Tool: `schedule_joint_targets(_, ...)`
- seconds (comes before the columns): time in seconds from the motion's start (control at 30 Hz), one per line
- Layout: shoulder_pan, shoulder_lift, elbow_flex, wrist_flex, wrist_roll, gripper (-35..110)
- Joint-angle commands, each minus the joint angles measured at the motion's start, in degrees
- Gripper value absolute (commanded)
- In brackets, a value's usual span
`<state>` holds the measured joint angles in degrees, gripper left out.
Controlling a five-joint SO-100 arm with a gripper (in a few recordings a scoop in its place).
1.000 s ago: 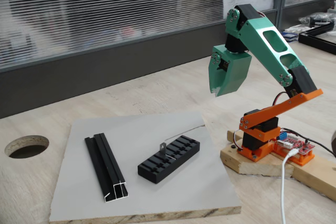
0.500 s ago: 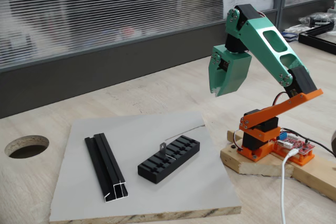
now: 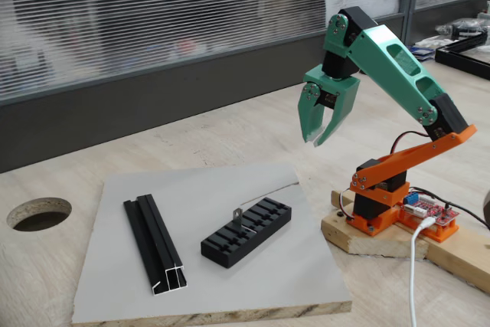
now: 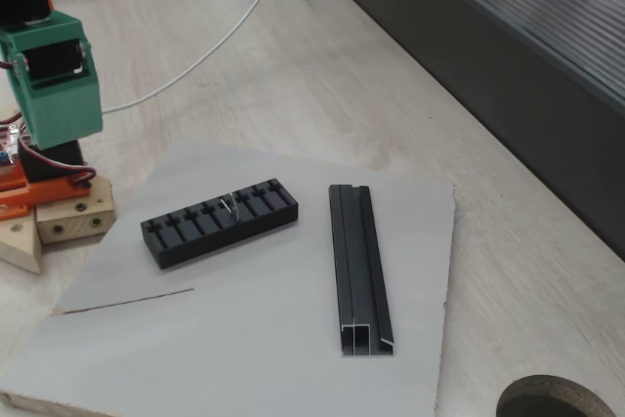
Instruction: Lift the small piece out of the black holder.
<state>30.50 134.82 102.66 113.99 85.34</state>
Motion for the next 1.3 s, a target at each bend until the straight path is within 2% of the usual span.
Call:
schedule_joint_targets(0.0, -0.18, -1.05, -1.14, 0.97, -4.66, 14)
schedule_joint_targets(0.13, -5.01, -3.69, -1.14, -3.16, -12.74, 14)
schedule_joint_targets(0.33, -16.44, -4.39, -0.35, -24.08, -21.53, 14)
schedule_joint_targets(0.47, -22.68, -10.02, -0.35, -30.85, -25.05, 14)
schedule_joint_targets(0.77, -31.99, -15.73, -0.26, -31.9, -26.89, 14)
schedule_joint_targets(1.27, -31.99, -15.82, -0.18, -31.9, -26.1, 14)
